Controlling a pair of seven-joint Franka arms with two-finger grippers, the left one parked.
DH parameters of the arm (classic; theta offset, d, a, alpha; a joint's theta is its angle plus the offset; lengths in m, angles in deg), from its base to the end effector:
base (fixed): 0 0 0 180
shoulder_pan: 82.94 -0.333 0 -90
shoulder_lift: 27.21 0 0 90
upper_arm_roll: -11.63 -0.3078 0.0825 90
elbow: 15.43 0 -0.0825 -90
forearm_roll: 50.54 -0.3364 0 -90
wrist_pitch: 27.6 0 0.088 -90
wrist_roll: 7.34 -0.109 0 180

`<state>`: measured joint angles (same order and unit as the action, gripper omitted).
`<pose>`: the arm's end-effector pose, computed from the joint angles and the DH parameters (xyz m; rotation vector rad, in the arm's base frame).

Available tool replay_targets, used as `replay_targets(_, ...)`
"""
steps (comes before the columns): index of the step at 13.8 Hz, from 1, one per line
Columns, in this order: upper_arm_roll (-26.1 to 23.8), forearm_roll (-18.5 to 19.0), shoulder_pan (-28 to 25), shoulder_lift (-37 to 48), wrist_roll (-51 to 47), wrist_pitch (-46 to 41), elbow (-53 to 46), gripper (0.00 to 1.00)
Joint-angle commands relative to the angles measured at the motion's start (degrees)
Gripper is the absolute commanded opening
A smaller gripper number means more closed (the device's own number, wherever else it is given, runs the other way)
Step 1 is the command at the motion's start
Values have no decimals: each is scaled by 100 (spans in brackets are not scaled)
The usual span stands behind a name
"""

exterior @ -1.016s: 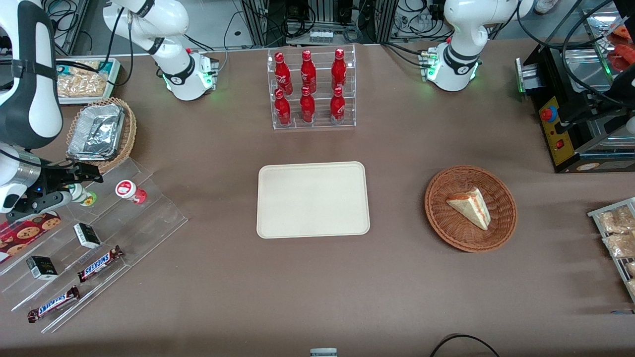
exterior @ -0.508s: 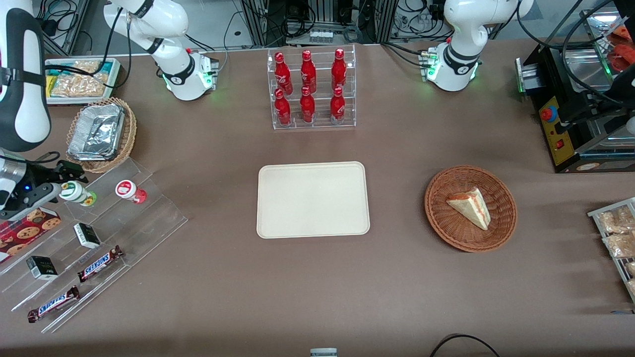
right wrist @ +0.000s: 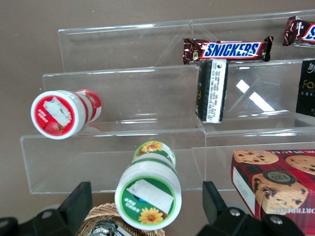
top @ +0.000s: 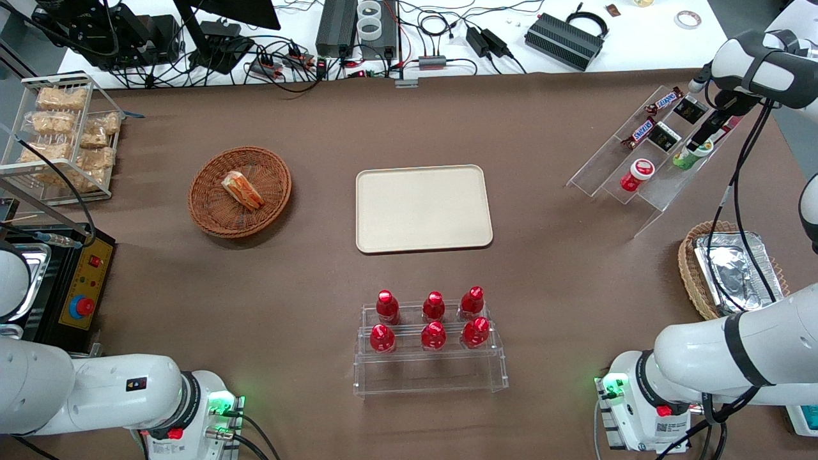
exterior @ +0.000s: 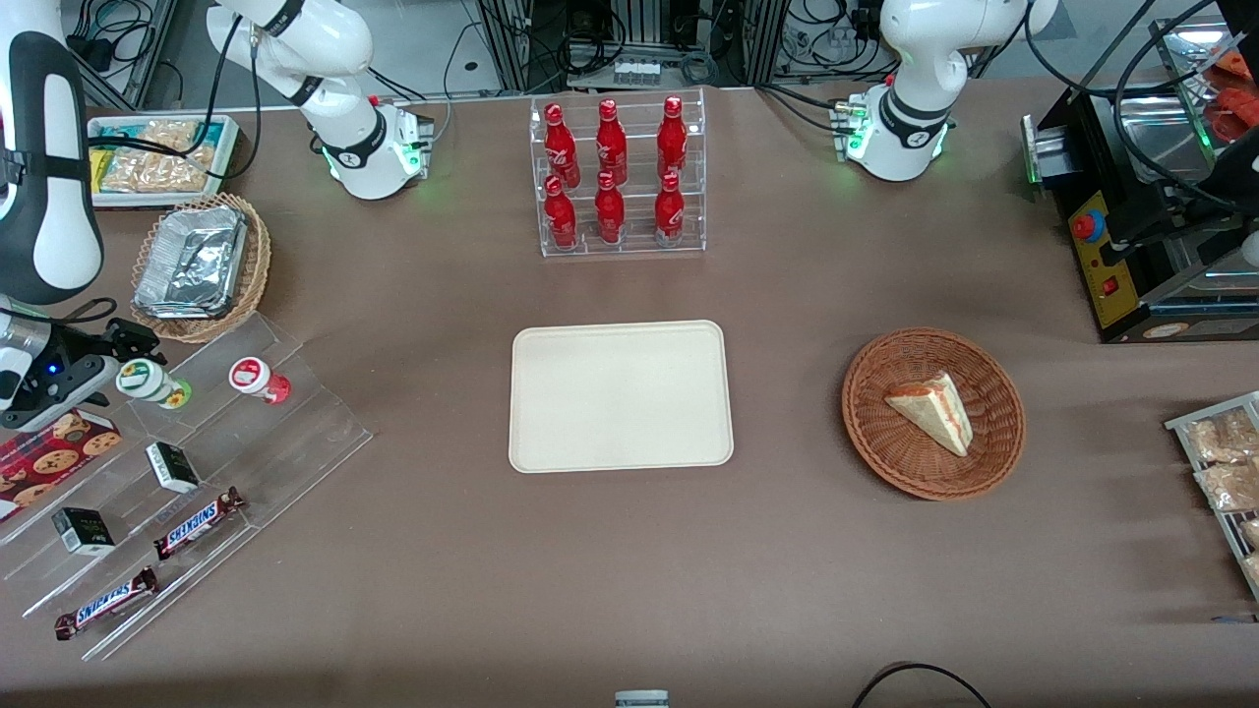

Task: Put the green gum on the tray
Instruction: 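Close the right gripper around the green-and-white gum jar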

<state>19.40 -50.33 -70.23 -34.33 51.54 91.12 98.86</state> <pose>0.4997 -0.1849 0.4109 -2.9516 -1.0320 0.0751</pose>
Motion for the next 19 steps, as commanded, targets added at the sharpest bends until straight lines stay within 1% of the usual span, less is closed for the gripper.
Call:
replay_targets(1, -39, 67, 82, 124, 150, 344, 303, 100)
replay_targets(4, -39, 58, 161, 124, 194, 459, 436, 99)
replay_targets(5, -39, 58, 161, 115, 203, 451, 436, 90)
replay_targets(7, -39, 58, 144, 124, 203, 442, 427, 19)
replay_targets(8, -39, 58, 135, 124, 195, 433, 427, 0)
replay_targets(13, -74, 58, 100, 194, 107, 354, 383, 0)
replay_targets(15, -92, 50, 56, 229, 89, 179, 287, 0)
replay_targets(19, -92, 67, -312, 273, -235, -330, -169, 0)
